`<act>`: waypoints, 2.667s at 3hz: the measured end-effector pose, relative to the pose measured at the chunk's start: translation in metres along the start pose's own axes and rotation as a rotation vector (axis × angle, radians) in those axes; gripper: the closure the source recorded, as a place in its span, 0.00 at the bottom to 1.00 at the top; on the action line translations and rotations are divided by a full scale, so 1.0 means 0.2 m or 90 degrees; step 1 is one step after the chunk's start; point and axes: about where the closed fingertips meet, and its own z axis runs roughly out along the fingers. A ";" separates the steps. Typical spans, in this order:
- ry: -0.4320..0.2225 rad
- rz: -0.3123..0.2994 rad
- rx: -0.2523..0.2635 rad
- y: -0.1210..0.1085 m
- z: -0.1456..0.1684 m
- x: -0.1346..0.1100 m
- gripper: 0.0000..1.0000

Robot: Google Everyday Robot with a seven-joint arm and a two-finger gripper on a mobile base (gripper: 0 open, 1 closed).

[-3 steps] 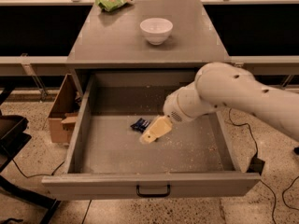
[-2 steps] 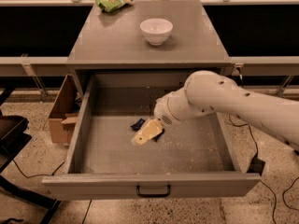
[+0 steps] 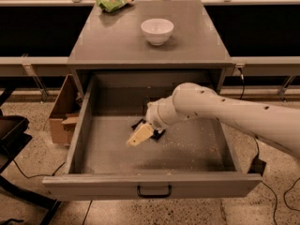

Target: Pick rxbar blueberry from top drawer and place on counter

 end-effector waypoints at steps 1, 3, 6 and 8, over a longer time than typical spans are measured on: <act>0.006 -0.002 0.014 -0.15 0.13 0.07 0.00; 0.022 0.015 0.000 -0.24 0.23 0.18 0.00; 0.089 0.032 0.000 -0.27 0.19 0.43 0.20; 0.090 0.032 -0.004 -0.26 0.18 0.42 0.71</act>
Offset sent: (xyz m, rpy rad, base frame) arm 0.0724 -0.0228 -0.0492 -0.0351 -0.0146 -0.0450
